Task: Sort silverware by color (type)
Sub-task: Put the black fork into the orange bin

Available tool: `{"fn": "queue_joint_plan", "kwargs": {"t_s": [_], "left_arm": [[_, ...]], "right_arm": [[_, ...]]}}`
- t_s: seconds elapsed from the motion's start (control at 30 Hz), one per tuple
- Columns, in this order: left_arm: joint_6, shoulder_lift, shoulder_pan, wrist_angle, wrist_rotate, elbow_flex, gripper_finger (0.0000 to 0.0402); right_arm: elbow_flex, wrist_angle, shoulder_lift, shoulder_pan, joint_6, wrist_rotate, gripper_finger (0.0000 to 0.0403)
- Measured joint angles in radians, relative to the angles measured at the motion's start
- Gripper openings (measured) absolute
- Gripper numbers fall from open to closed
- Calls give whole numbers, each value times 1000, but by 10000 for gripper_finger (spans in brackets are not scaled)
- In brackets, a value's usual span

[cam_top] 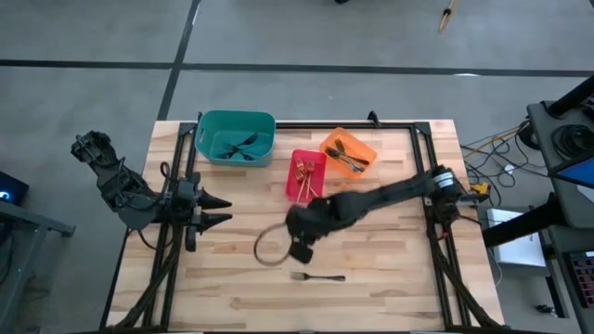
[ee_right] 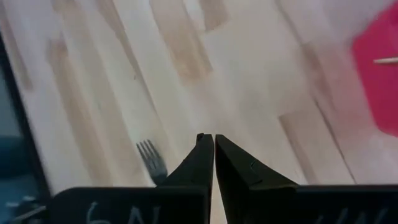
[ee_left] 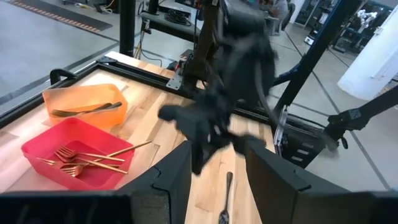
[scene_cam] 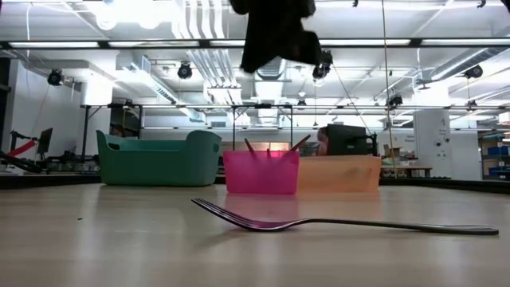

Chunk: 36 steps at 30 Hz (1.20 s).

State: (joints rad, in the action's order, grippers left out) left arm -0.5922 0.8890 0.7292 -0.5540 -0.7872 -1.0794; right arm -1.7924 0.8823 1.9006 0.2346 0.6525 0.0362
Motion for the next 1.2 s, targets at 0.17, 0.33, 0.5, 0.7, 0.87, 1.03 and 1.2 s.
{"fn": "queue_joint_plan", "kwargs": {"t_s": [0.17,0.33,0.5,0.7,0.87,1.03,1.2], "left_arm": [[14,1,0,0,-11,0,130],[34,0,-3,0,-134,0,130],[40,-10,-42,0,-226,0,130],[49,-21,-172,0,-225,0,130],[-27,-21,-341,3,-225,0,130],[-80,-21,-498,32,-185,0,130],[-71,-20,-568,42,-156,0,130]], "right_arm": [[-1,16,-85,-90,24,-56,8],[-2,67,-112,-207,-65,-63,8],[-2,181,-124,-323,-241,-74,8],[-2,209,-124,-466,-531,-74,9],[-2,138,-124,-567,-695,-72,9],[-2,42,-124,-638,-773,-71,9],[-2,11,-124,-675,-777,-70,9]]}}
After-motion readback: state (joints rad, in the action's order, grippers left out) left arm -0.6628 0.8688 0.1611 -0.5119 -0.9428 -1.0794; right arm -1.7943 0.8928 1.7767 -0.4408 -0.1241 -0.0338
